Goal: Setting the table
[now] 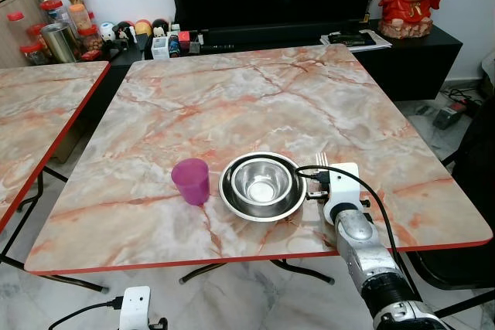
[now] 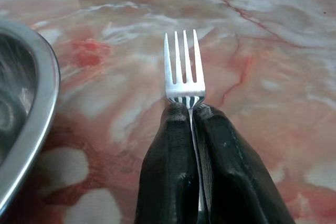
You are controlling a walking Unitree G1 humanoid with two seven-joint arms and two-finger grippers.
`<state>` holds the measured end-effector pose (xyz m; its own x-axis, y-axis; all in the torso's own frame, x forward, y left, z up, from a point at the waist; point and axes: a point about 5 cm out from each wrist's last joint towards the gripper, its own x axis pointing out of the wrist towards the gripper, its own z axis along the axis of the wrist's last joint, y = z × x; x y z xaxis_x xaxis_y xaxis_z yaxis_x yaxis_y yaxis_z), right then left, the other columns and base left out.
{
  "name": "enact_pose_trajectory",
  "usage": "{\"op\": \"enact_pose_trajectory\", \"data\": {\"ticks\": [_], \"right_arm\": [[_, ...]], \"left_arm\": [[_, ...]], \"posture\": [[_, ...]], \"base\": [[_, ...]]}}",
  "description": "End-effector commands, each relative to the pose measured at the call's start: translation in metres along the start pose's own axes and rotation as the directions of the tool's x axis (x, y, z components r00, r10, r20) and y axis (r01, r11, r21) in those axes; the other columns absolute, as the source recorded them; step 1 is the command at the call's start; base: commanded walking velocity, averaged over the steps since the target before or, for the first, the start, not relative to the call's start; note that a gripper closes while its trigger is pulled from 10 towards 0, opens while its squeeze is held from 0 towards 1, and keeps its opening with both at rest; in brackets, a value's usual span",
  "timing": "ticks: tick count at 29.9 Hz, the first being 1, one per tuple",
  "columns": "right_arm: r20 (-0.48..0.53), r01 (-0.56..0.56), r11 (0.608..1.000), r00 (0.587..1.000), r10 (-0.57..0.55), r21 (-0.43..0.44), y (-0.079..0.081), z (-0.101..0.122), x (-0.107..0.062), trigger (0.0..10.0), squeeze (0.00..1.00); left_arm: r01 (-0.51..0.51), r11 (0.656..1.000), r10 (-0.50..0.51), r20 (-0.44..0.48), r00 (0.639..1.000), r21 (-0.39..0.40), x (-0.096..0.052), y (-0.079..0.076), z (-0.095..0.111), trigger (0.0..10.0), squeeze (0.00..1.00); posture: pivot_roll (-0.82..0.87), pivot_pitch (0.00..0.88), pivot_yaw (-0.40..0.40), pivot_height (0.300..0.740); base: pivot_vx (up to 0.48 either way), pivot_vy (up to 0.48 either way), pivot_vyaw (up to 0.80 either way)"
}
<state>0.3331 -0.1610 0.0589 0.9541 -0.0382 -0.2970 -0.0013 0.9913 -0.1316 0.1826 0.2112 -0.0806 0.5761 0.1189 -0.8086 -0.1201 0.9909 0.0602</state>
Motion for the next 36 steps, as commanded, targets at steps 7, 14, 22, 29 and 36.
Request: {"op": "enact_pose_trajectory", "data": {"ticks": [7, 14, 22, 29, 36], "right_arm": [[0.012, 0.004, 1.0, 1.0, -0.004, 0.001, -0.0004, 0.0047, 0.0034, 10.0, 0.0], [0.011, 0.006, 1.0, 1.0, -0.006, 0.003, -0.0004, 0.0041, 0.0038, 10.0, 0.0], [0.015, 0.003, 1.0, 1.0, -0.003, 0.004, 0.0029, 0.0049, 0.0047, 10.0, 0.77], [0.014, 0.006, 1.0, 1.0, -0.006, 0.005, 0.0023, 0.0044, 0.0049, 10.0, 0.78], [0.027, 0.014, 1.0, 1.0, -0.014, 0.007, 0.0021, 0.0072, 0.0058, 10.0, 0.68]], "left_arm": [[-0.003, 1.0, 0.003, 0.0, 1.0, 0.028, 0.0004, 0.0051, 0.0035, 10.0, 0.0], [-0.003, 1.0, 0.003, 0.002, 1.0, 0.029, 0.0005, 0.005, 0.0045, 10.0, 0.0], [-0.003, 0.999, 0.002, 0.005, 1.0, 0.032, 0.0009, 0.0052, 0.0067, 10.0, 0.0], [-0.001, 0.999, 0.001, 0.006, 1.0, 0.035, 0.001, 0.005, 0.0077, 10.0, 0.0], [0.0, 0.999, -0.001, 0.01, 1.0, 0.038, 0.0014, 0.005, 0.0098, 10.0, 0.0]], "posture": [[-0.04, 0.0, 0.091, 0.74], [-0.04, 0.0, 0.092, 0.74], [-0.04, 0.0, 0.096, 0.74], [-0.04, 0.0, 0.099, 0.74], [-0.04, 0.0, 0.102, 0.74]], "base": [[0.0, 0.0, 0.0], [0.0, 0.0, 0.0], [0.0, 0.0, 0.0], [0.0, 0.0, 0.0], [0.0, 0.0, 0.0]]}}
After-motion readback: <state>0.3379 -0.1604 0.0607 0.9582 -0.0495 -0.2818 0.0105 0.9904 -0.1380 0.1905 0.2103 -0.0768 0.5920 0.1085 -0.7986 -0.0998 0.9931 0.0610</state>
